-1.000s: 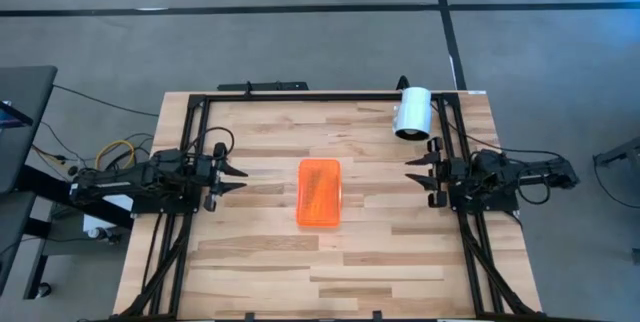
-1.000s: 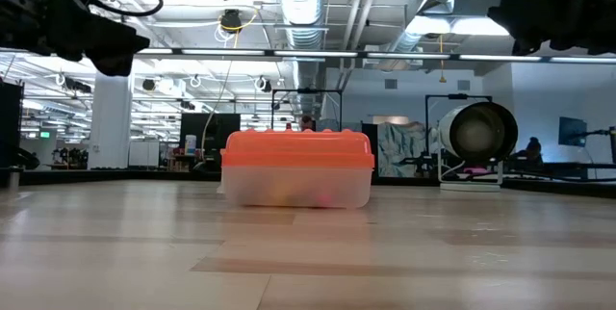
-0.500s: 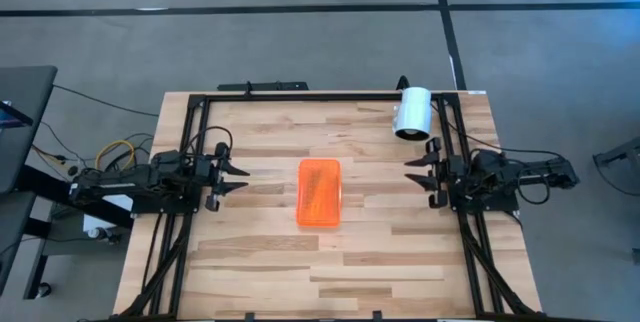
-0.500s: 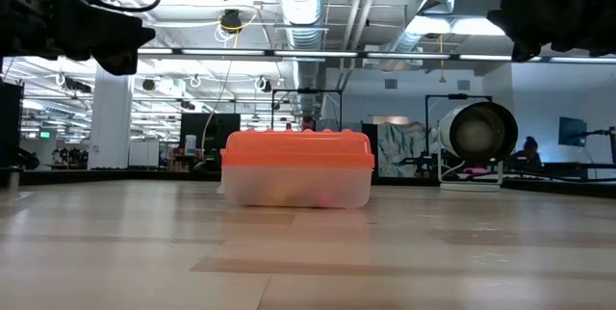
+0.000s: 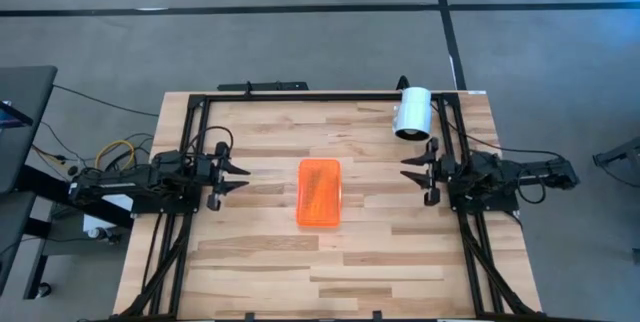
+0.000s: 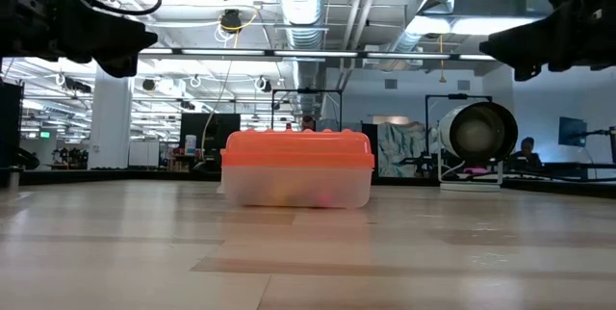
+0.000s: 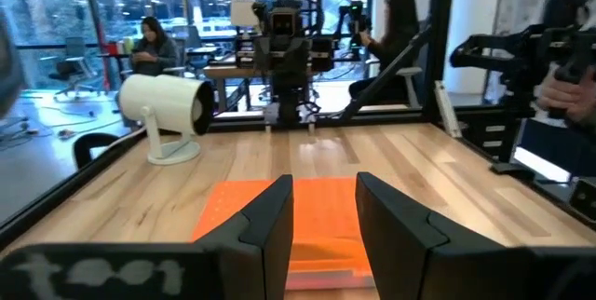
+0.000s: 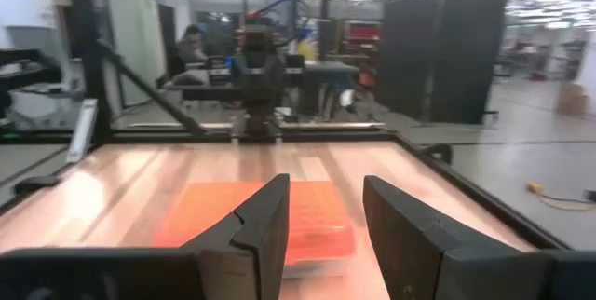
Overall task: Pick & place school supplies into a supply box
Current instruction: Return to Home Position
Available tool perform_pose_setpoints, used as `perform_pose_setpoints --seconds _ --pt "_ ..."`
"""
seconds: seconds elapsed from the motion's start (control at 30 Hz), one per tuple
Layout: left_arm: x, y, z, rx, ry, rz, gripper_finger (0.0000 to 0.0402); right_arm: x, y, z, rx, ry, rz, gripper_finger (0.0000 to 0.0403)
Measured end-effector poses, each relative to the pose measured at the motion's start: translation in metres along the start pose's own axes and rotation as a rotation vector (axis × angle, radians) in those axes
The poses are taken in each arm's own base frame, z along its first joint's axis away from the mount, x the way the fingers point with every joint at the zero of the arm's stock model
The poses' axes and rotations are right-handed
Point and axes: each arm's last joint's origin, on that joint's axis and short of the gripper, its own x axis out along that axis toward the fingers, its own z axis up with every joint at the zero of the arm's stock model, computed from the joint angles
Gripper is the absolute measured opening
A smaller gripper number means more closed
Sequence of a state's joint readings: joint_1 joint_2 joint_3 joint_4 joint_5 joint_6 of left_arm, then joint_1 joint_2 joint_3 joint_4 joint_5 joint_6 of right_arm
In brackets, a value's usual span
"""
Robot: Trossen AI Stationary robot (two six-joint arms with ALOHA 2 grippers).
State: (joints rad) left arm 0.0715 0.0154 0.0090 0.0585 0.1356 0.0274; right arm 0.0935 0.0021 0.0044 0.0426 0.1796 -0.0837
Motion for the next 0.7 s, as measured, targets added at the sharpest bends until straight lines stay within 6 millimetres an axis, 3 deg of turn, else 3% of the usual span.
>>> perform_pose_setpoints --seconds 0.37,0.7 --pt "0.0000 0.0017 -0.0012 -0.026 0.010 0.059 0.0109 0.0006 -0.0051 -0.0004 0.036 0.005 -0.076 0.0134" --pt "0.0000 0.0018 -0.0015 0.062 0.014 0.063 0.0109 0.0006 -0.0051 -0.0003 0.048 0.004 -0.076 0.0134"
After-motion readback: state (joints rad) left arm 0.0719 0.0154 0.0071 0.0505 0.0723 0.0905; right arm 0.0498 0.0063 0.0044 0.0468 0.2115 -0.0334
